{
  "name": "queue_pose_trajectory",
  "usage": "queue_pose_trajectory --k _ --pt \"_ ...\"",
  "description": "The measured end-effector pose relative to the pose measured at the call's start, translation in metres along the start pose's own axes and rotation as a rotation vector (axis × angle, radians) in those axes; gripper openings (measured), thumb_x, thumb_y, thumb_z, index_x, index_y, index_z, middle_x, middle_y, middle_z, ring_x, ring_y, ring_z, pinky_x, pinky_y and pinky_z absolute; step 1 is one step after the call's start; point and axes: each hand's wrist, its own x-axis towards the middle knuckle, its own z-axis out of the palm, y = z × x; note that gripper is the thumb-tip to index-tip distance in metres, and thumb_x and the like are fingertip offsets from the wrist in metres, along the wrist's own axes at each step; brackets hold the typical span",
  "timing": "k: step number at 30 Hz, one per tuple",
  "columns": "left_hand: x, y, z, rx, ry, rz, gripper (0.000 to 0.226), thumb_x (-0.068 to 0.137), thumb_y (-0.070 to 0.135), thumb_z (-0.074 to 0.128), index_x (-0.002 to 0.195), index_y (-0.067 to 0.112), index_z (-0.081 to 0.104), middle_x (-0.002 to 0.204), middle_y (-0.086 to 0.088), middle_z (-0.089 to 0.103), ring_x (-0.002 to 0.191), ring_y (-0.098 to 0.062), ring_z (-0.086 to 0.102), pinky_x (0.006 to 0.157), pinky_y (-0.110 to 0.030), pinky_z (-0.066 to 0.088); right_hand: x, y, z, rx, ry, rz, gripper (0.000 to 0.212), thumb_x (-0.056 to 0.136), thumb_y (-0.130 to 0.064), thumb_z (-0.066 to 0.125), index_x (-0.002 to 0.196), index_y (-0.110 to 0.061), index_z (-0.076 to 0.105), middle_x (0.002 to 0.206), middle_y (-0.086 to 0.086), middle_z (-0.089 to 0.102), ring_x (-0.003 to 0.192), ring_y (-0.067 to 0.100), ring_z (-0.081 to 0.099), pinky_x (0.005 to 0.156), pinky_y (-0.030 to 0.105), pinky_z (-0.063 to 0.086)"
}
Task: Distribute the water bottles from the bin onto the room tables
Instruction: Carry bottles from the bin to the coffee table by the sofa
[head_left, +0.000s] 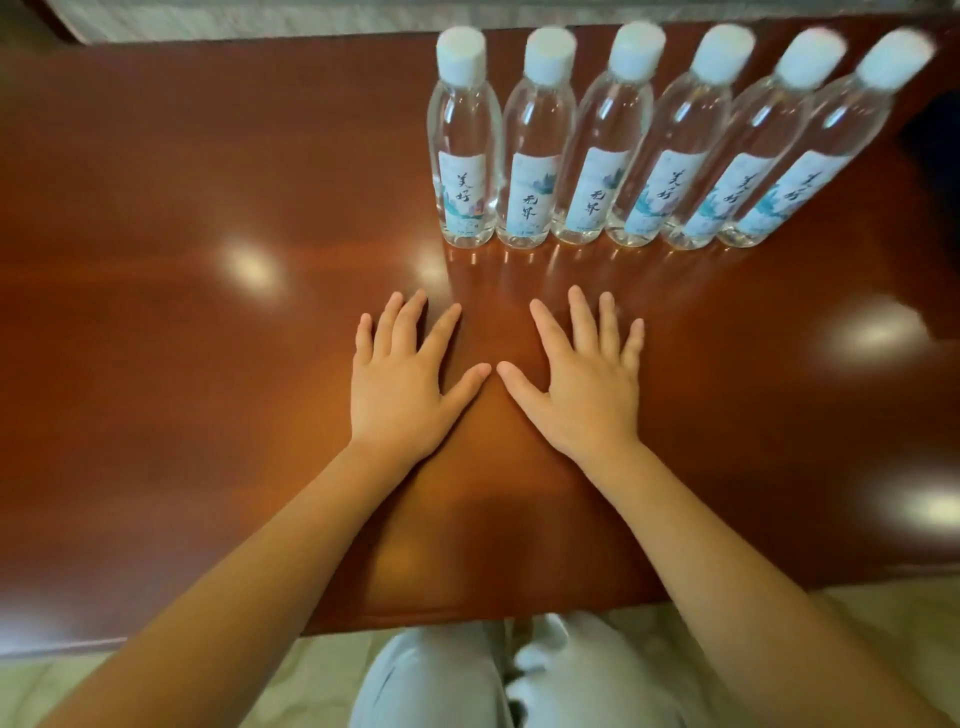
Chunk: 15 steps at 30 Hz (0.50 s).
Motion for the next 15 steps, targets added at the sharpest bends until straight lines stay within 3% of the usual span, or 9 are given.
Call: queue_pose_trajectory --k 3,9,15 --pt "0.002 0.004 -0.014 0.03 -0.122 -0.025 0.072 0.093 0.071 0.029 0.153 0.032 0.028 0.16 -0.007 0.024 0.151 -0.026 0.011 0.123 -0.048 0.008 -0.004 0.003 -0.01 0.013 -0.059 -0.006 0.072 0.094 -0.069 0.032 0.156 -0.033 0.024 0.167 0.006 0.013 0.154 0.032 0.002 0.122 0.058 0.003" --pt "-0.005 0.021 -0.081 0.065 -0.538 -0.072 0.074 0.092 0.071 0.03 0.154 0.034 0.015 0.163 -0.002 0.014 0.15 -0.025 0.006 0.12 -0.054 0.011 -0.019 0.001 -0.074 0.041 -0.45 -0.008 0.07 0.097 -0.063 0.036 0.157 -0.034 0.015 0.168 0.005 0.005 0.154 0.027 -0.003 0.124 0.053 0.003" --pt "-0.063 0.05 -0.205 0.047 -0.659 -0.164 0.075 0.092 0.072 0.027 0.155 0.038 0.006 0.165 0.001 -0.003 0.151 -0.022 -0.012 0.118 -0.062 0.001 -0.087 -0.008 -0.193 0.011 -0.449 -0.001 0.071 0.096 -0.068 0.032 0.157 -0.036 0.013 0.167 0.005 0.006 0.154 0.029 -0.006 0.121 0.058 -0.004"
